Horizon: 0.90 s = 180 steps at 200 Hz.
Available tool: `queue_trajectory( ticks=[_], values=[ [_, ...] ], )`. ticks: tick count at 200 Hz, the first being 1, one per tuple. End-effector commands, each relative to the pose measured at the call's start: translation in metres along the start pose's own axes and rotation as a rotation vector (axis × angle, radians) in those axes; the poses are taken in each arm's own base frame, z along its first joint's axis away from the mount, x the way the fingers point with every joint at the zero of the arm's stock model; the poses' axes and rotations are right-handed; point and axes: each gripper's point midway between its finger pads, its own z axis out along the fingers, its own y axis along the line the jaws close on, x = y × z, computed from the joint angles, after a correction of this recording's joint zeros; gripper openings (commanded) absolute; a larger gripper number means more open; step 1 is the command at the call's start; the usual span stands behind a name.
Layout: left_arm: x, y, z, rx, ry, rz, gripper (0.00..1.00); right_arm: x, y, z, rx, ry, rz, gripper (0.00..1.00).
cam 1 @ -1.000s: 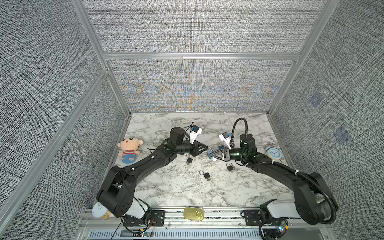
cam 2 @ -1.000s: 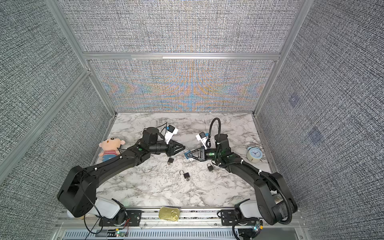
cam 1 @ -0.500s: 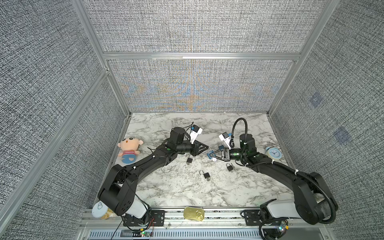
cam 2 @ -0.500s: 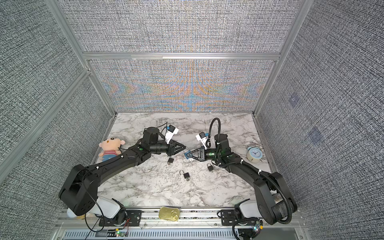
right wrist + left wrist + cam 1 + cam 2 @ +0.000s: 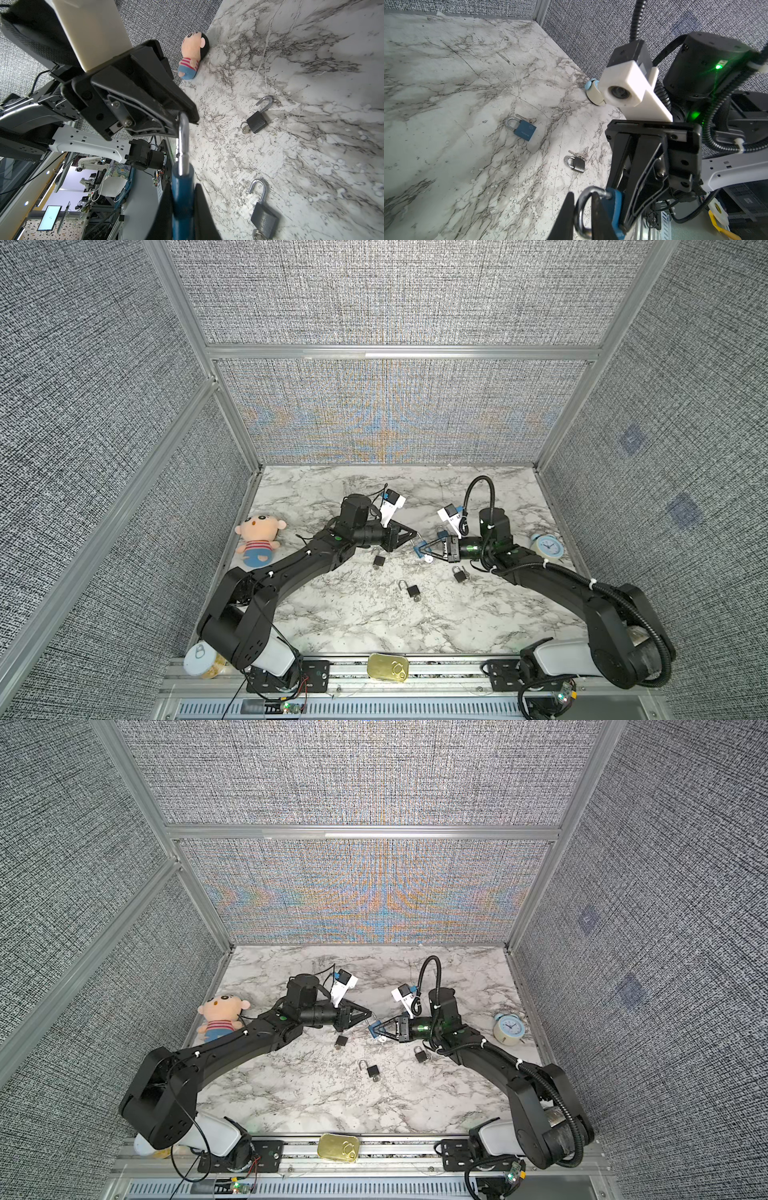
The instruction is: Lock with the key
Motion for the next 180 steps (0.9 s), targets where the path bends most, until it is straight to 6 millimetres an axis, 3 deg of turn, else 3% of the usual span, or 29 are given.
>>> queue_trajectory(
  ticks=[1, 79, 180],
  values=[
    [0.000, -0.001, 0.002, 0.015, 0.002, -0.003, 0.13, -0.008, 0.013, -0.001, -0.038, -0.019, -0.054, 0.00],
    [0.003, -0.002, 0.002, 0.029, 0.010, -0.009, 0.00, -0.010, 0.019, -0.002, -0.062, -0.024, -0.055, 0.00],
    [0.005, -0.005, 0.000, 0.039, 0.006, -0.006, 0.00, -0.014, 0.025, -0.002, -0.084, -0.030, -0.045, 0.00]
  ],
)
